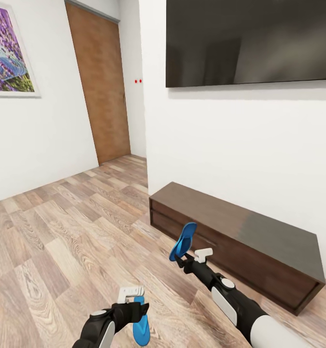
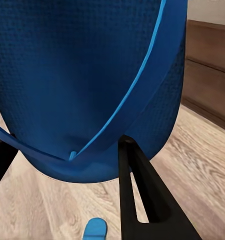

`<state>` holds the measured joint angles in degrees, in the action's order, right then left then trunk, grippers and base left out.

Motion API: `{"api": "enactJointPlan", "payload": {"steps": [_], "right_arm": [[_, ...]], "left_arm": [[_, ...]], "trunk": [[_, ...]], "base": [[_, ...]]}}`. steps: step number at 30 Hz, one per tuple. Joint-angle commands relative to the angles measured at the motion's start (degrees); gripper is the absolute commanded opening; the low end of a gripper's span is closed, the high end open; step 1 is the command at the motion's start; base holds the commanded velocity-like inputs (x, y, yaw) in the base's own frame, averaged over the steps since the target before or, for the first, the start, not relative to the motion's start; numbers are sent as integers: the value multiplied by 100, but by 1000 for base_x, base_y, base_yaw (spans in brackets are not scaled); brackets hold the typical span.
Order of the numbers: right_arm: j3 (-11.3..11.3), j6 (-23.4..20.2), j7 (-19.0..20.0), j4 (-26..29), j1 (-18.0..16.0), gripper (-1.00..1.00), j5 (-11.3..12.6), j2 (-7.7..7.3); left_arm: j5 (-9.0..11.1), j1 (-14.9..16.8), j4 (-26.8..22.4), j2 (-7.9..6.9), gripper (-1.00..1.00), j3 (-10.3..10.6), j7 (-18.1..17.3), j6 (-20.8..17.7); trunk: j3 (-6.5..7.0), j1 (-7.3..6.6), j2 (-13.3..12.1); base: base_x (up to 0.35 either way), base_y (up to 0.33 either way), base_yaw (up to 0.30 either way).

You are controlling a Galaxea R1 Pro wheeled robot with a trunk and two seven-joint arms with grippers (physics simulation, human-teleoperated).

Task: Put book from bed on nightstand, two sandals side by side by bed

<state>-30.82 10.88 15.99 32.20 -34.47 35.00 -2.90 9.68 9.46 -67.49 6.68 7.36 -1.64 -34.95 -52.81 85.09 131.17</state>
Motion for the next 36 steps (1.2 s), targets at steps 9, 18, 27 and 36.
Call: {"api": "enactJointPlan", "payload": {"steps": [9, 18, 27, 36], "right_arm": [[-47, 536, -22, -266, -7, -100, 90, 17], [-40, 592, -25, -345, -7, -100, 101, 17], [-36, 677, -25, -346, -7, -100, 99, 0], [-36, 678, -25, -346, -7, -100, 97, 0]], "left_arm": [[34, 3, -2, 8, 100, -3, -3, -29], [27, 0, -7, 6, 100, -5, -3, -29], [17, 3, -16, -8, 100, -15, -3, -29], [19, 3, -12, -9, 100, -15, -3, -28]], "trunk": [[-167, 197, 365], [-329, 395, 726], [-419, 505, 926], [-419, 505, 926]], "base": [[0, 0, 0], [0, 0, 0], [0, 0, 22], [0, 0, 116]]}}
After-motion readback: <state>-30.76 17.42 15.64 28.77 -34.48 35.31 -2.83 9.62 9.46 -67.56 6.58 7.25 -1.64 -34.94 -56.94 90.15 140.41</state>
